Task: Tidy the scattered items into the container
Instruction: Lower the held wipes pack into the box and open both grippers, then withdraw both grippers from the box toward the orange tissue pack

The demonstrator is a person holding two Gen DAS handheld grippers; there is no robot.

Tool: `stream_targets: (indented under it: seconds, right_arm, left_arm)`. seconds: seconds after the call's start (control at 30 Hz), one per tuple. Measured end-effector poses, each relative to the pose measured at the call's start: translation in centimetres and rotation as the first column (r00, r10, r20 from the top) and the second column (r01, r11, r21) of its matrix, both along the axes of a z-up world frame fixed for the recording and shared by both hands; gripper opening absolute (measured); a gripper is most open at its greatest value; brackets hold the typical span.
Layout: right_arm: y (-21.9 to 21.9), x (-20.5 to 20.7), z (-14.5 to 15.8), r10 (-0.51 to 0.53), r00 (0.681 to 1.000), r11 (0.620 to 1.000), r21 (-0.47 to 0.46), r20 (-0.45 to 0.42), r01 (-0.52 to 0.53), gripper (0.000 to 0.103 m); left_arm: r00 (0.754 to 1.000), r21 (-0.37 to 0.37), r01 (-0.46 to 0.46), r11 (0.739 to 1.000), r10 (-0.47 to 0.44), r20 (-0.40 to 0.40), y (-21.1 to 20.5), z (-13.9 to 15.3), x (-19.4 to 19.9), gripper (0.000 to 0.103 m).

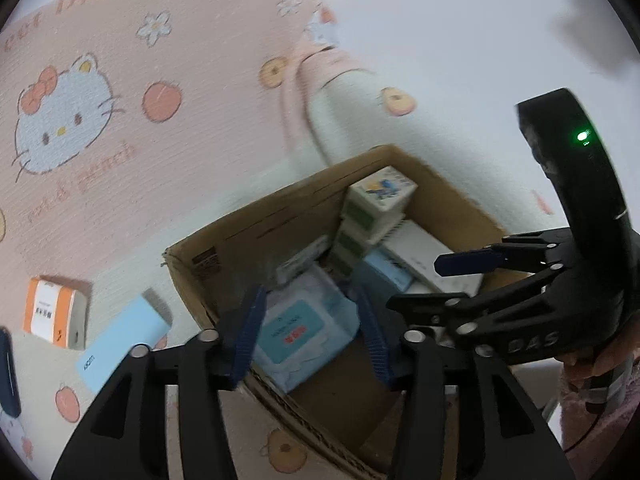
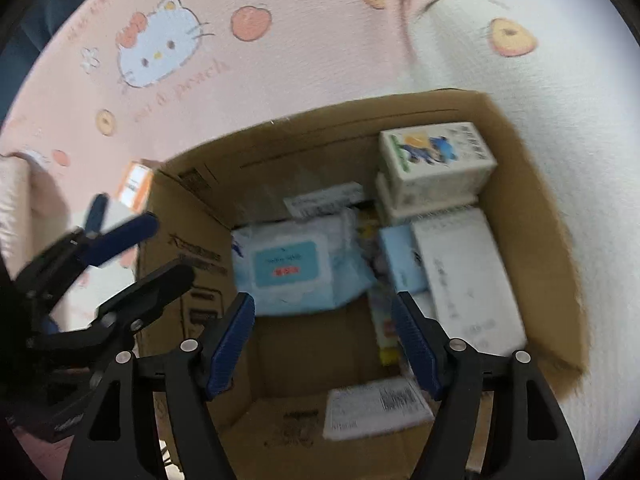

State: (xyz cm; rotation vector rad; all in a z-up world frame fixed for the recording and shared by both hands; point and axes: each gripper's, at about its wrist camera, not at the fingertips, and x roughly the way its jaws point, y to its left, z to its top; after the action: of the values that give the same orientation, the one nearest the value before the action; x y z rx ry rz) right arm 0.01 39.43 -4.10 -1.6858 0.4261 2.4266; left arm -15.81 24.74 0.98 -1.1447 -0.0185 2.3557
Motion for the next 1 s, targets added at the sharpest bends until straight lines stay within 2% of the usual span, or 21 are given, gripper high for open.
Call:
stream_targets:
  seconds: [0.13,0.2,0.4,0.5,0.63,0.73,0.83,0.9,1.0]
  right_arm:
    - [-1.1,1.7,1.1,-0.081,0.996,0.997,0.013,-0.033,0.082,0.073]
    - [-2.1,2.1,1.6,-0.102,0.994,0.993,0.054,-0.051,0.104,0.074]
    - [-6.2,1.5,2.2,-0.094,0.992,0.981,0.161,-0.087,0.107,0.075]
    - [-8.1,0.7,2.2,-0.079,0.992,0.980,0.177,-0.097,0.095,0.075]
    - [-10.8,-0.2,2.6,-0.061,0.989,0.968,0.234,-0.138,0.093,0.075]
    - [-13.1,-0.7,3.3,-0.022,0.981,0.953,0.293,-0.194,0.080,0.075]
    - [-16.1,-1.4,3.4,0.038,0.968,0.938,0.343,-0.249,0.051,0.080]
    - [-17.6,-2.0,3.0,0.075,0.963,0.932,0.362,-0.257,0.024,0.081]
    - [-19.9,-3.0,1.7,0.142,0.957,0.932,0.359,-0.253,-0.044,0.080]
  left_arm:
    - [0.999,0.059,0.004,0.998,-0.002,-0.041,-1.7,0.6,1.5,0.062]
    - [0.999,0.088,0.002,0.996,0.001,-0.041,-2.8,0.6,1.8,0.063]
    - [0.998,0.192,-0.019,0.981,0.031,-0.063,-6.8,0.1,2.3,0.066]
    - [0.994,0.210,-0.033,0.977,0.054,-0.095,-9.0,-0.2,3.0,0.067]
    - [0.983,0.185,-0.051,0.981,0.082,-0.166,-11.0,-0.5,4.0,0.067]
    - [0.966,0.112,-0.082,0.990,0.107,-0.234,-12.5,-0.8,5.1,0.067]
    - [0.945,0.021,-0.132,0.991,0.133,-0.298,-14.3,-1.5,6.4,0.067]
    - [0.939,-0.009,-0.171,0.985,0.160,-0.304,-16.2,-2.4,7.2,0.067]
    - [0.947,-0.035,-0.208,0.977,0.193,-0.257,-19.0,-4.0,7.7,0.067]
